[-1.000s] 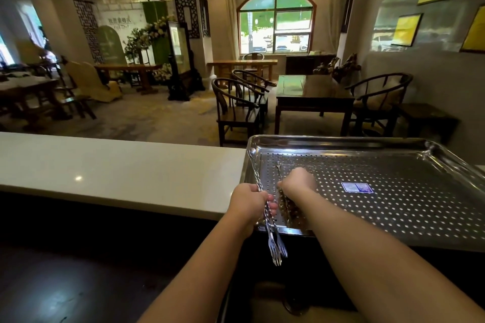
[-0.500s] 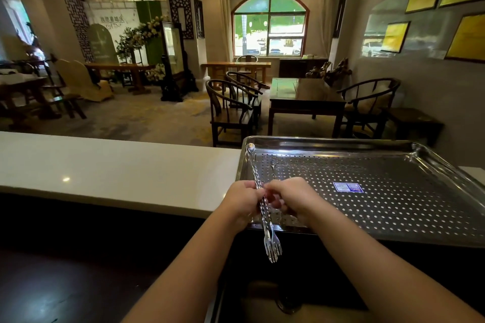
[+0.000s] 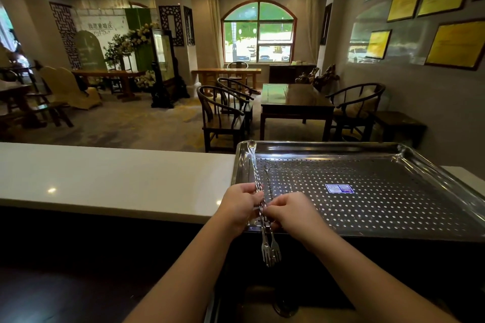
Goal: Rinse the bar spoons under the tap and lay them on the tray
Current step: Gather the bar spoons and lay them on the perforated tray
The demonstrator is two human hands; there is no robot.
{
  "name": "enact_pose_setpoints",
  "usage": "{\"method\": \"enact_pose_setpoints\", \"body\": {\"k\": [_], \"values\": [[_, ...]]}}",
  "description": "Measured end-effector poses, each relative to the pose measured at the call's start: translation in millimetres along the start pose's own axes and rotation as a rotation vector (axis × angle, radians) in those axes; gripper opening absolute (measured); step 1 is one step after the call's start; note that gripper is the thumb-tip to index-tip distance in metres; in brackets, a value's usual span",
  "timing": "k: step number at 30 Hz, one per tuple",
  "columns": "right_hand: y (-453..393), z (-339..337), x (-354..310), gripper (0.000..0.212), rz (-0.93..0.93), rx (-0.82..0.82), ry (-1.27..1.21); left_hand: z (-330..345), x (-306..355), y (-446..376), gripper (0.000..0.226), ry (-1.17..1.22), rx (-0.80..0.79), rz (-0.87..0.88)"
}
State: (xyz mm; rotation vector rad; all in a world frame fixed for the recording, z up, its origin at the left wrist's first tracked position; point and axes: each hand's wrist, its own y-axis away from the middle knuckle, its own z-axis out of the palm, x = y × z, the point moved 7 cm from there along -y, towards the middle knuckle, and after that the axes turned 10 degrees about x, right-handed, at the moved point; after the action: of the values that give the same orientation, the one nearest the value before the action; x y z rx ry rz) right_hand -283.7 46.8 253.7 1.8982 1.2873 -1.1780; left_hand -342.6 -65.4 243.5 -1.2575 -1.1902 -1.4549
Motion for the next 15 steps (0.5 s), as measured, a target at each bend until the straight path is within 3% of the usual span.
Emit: {"method": "enact_pose_setpoints", "body": {"k": [8,15], "values": [[-5.6,-8.6,10.4,0.02,0.042,0.154,-0.028,-3.9,-4.7,-2.7,0.015,0.037,0.051,-0.005],[-40.7,-59.3,16.6,0.026,0.056,0.364,0.149,-3.6,-6.2,-2.3,0.014,0.056,0.049,-0.014]]}}
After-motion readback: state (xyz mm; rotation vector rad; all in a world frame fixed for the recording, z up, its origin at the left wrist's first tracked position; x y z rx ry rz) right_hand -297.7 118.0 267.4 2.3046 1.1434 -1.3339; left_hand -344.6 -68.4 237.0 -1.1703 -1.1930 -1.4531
